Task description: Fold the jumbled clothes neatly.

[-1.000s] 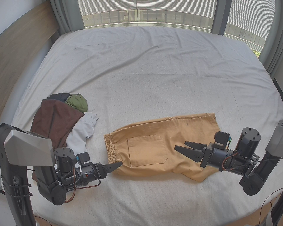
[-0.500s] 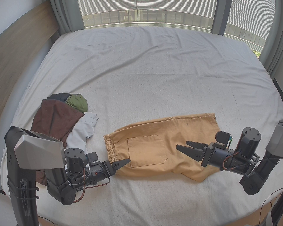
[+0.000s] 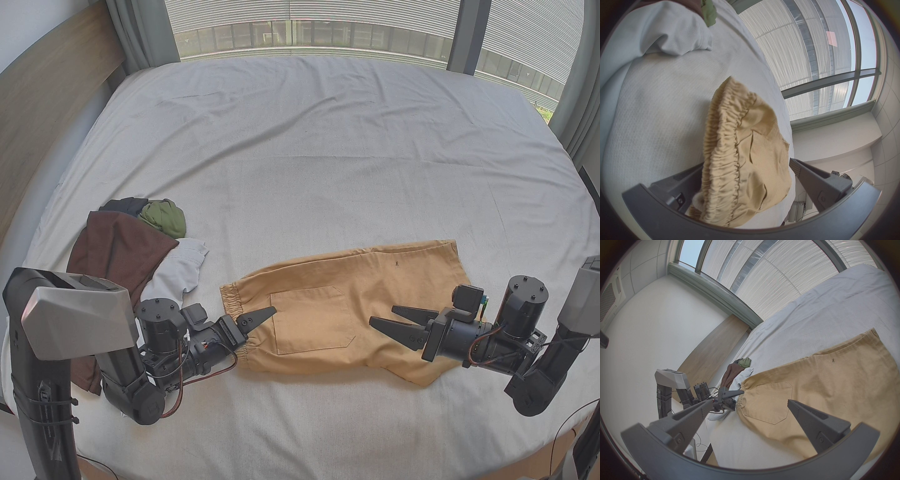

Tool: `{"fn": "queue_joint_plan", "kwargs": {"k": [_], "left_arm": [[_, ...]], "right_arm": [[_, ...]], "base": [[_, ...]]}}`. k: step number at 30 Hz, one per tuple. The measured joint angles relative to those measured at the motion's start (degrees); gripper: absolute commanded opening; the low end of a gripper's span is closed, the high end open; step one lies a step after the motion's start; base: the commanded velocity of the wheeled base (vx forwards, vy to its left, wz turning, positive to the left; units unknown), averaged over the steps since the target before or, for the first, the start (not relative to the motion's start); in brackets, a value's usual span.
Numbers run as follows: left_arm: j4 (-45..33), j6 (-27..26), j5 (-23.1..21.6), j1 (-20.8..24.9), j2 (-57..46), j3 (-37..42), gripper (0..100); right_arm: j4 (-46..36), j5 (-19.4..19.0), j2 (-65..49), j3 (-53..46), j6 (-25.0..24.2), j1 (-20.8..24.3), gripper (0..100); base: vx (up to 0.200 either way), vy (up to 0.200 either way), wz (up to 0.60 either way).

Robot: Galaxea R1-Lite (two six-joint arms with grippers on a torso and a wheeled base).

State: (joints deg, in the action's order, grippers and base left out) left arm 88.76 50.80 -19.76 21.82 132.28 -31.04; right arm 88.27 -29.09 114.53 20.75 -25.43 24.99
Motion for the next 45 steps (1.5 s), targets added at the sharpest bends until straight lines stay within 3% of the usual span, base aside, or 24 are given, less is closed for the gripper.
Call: {"fn": "queue_joint_plan", "kwargs": {"k": [10, 11, 30, 39, 45], "left_arm": [[0.0, 0.1, 0.0, 0.4, -1.0, -0.1, 100], [0.0, 0.1, 0.0, 0.4, -1.0, 0.0, 0], [0.0, -0.9, 0.0, -2.0, -2.8, 0.5, 0], [-0.2, -7.8, -1.1, -6.5, -5.5, 3.6, 0], [-0.2, -9.6, -5.2, -10.0, -7.4, 5.5, 0]], "right_arm": [[0.0, 0.0, 0.5, 0.0, 0.0, -0.1, 100], [0.0, 0.0, 0.5, 0.0, 0.0, -0.2, 100], [0.0, 0.0, 1.0, -0.2, 0.0, -0.2, 100], [0.0, 0.0, 2.1, -0.1, 0.0, -0.4, 100], [0.0, 0.0, 2.3, -0.1, 0.0, -0.5, 100]], "base": [[0.0, 0.0, 0.0], [0.0, 0.0, 0.0], [0.0, 0.0, 0.0], [0.0, 0.0, 0.0], [0.0, 0.0, 0.0]]}}
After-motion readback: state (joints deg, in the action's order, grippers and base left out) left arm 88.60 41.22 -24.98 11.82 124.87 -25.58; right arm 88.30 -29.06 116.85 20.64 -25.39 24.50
